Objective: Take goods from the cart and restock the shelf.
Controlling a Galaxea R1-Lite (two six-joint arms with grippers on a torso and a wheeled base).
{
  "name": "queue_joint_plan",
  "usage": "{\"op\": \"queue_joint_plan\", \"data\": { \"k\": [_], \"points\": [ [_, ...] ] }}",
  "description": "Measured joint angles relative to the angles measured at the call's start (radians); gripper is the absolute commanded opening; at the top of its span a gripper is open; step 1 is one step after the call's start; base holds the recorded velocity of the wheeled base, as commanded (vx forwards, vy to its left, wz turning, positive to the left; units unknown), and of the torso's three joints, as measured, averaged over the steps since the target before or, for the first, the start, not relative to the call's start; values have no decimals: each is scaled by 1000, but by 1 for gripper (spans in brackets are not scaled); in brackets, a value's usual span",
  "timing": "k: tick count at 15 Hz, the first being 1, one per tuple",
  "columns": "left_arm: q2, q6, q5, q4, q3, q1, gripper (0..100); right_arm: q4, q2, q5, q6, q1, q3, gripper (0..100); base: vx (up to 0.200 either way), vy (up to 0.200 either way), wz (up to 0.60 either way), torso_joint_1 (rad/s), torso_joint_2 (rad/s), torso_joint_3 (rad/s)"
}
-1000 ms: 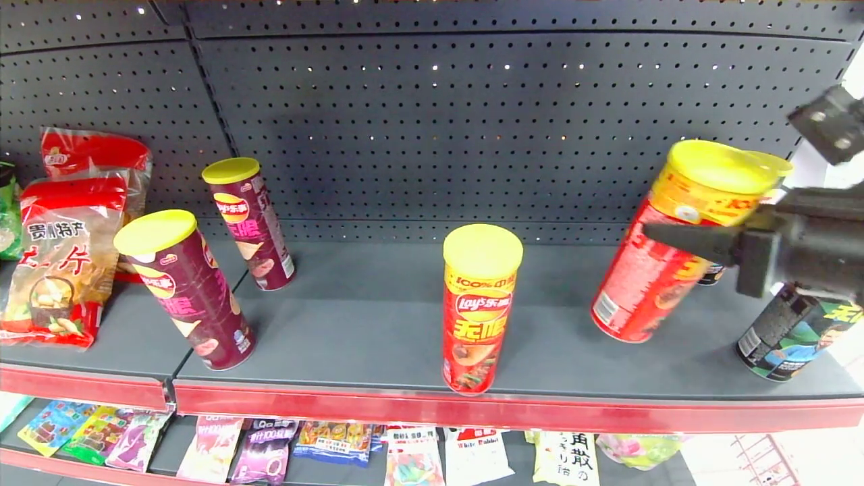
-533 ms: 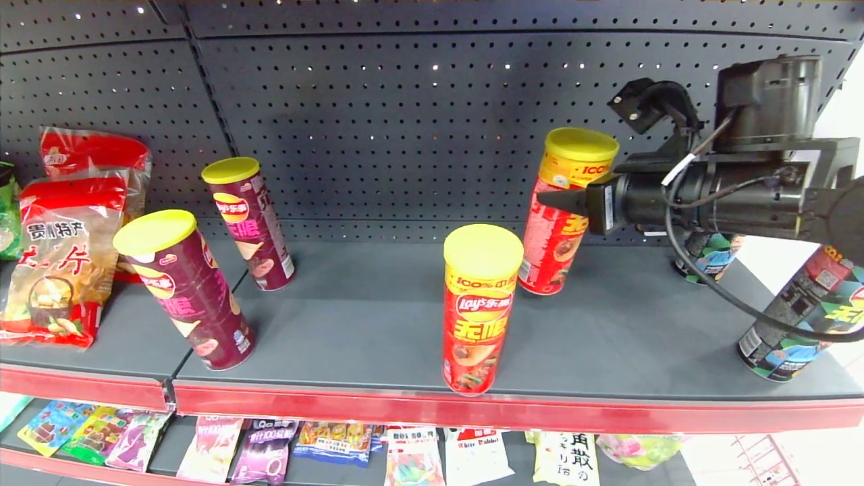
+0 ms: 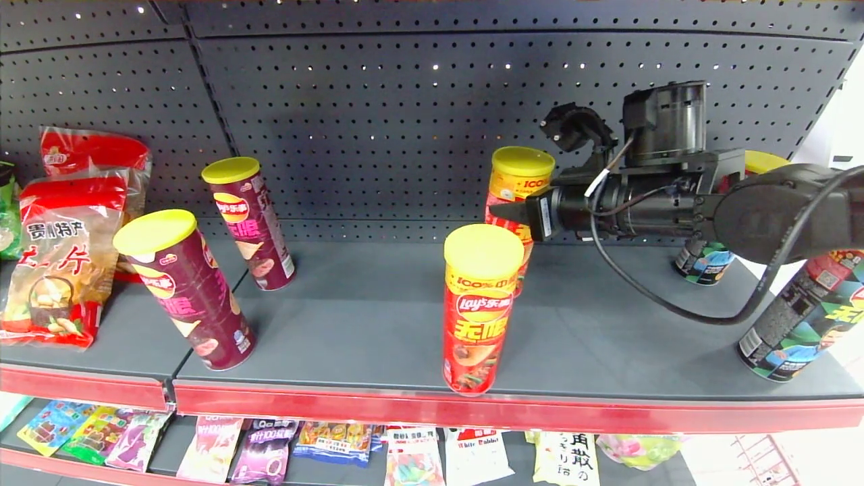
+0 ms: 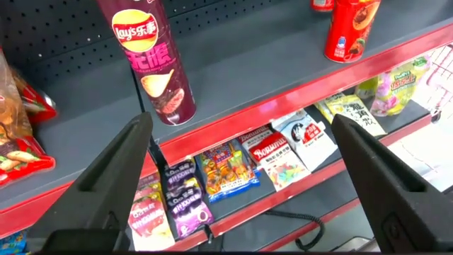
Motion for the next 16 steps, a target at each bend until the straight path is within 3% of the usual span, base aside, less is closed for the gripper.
{"op": "queue_joint_plan", "data": {
  "k": [15, 16],
  "points": [
    [-10, 0, 0, -2, 36, 0, 100, -2, 113, -3, 55, 17, -87, 0, 0, 0, 0, 0, 0, 0],
    [-11, 0, -1, -2, 39, 0, 100, -3, 113, -3, 53, 16, -87, 100, 0, 0, 0, 0, 0, 0]
  ]
}}
